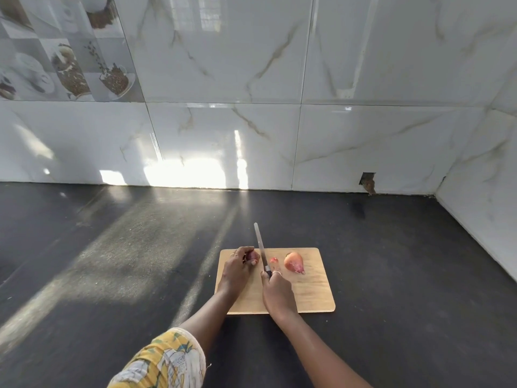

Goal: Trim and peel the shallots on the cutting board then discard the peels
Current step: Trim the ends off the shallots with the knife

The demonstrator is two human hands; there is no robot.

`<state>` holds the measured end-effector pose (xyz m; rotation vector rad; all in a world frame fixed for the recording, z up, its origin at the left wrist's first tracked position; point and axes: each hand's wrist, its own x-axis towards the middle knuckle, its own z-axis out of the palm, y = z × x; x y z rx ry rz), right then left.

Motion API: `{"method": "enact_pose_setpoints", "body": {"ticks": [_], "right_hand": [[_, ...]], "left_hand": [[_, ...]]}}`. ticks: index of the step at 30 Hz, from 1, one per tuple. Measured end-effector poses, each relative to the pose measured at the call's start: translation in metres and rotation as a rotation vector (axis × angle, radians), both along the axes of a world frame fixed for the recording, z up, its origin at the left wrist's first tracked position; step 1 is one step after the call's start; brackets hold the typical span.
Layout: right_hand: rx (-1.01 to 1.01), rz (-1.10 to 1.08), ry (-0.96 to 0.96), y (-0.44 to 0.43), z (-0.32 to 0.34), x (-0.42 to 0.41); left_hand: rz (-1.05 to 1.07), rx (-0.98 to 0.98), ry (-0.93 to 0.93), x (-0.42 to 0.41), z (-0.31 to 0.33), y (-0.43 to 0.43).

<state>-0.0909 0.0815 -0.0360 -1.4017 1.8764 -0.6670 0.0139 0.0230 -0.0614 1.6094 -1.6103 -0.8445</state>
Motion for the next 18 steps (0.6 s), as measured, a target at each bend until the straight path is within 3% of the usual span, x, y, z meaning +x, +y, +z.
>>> {"method": "enact_pose_setpoints", "body": {"ticks": [8,18], "right_hand": [[-0.007,0.050,0.161,0.0073,-0.0002,0.0037],[-0.001,0.056,0.198,0.0042,-0.0002,0.0080]], "left_hand": [[0.070,-0.017,0.037,-0.0065,0.0015,0.0013],[0.073,-0.070,-0.007,-0.0092,0.0009,-0.0008]]}}
